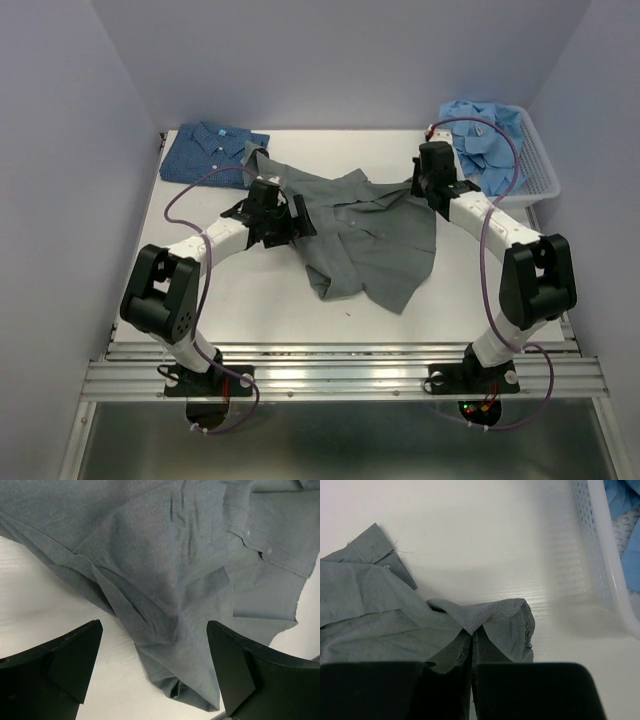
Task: Fold and stack the long sleeve shirts
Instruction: Flatten the shirt out
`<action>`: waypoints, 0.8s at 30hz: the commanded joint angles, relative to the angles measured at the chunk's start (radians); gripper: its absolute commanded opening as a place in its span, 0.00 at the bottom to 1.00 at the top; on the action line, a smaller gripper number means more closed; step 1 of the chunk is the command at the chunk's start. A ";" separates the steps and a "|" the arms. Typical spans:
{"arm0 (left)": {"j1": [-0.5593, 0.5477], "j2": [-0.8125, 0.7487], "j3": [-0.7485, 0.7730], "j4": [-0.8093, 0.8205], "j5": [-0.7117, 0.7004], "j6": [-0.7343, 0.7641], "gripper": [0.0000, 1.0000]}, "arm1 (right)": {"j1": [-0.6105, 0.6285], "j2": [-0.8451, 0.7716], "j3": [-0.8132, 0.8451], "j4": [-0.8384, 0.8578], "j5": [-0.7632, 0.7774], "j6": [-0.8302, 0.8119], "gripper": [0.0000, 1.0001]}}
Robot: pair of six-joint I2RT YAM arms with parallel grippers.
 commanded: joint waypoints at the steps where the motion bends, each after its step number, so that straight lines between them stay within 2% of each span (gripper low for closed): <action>1: -0.029 0.017 0.082 0.044 -0.074 -0.016 0.99 | -0.006 -0.028 -0.012 0.033 -0.025 0.016 0.01; 8: -0.082 0.163 0.227 -0.119 -0.179 0.032 0.97 | -0.006 -0.047 -0.019 0.033 0.008 0.010 0.01; 12: -0.103 0.184 0.261 -0.156 -0.206 0.053 0.85 | -0.006 -0.057 -0.026 0.033 0.031 0.005 0.01; 13: -0.105 0.190 0.266 -0.179 -0.220 0.055 0.78 | -0.006 -0.059 -0.028 0.033 0.048 0.002 0.01; 15: -0.108 0.195 0.282 -0.202 -0.243 0.068 0.74 | -0.006 -0.065 -0.031 0.033 0.058 -0.003 0.01; 16: -0.111 0.195 0.289 -0.225 -0.281 0.070 0.62 | -0.006 -0.070 -0.032 0.033 0.068 -0.004 0.01; 18: -0.114 0.198 0.304 -0.234 -0.300 0.082 0.52 | -0.006 -0.074 -0.037 0.033 0.071 -0.004 0.01; 19: -0.115 0.200 0.310 -0.236 -0.304 0.087 0.43 | -0.006 -0.076 -0.037 0.033 0.070 -0.004 0.01; 20: -0.117 0.203 0.322 -0.245 -0.321 0.090 0.07 | -0.006 -0.079 -0.037 0.033 0.070 -0.004 0.01; 21: -0.118 0.206 0.333 -0.257 -0.337 0.085 0.00 | -0.006 -0.082 -0.038 0.033 0.070 -0.004 0.01; 24: -0.119 0.189 0.376 -0.305 -0.413 0.079 0.00 | -0.006 -0.091 -0.042 0.033 0.077 -0.010 0.01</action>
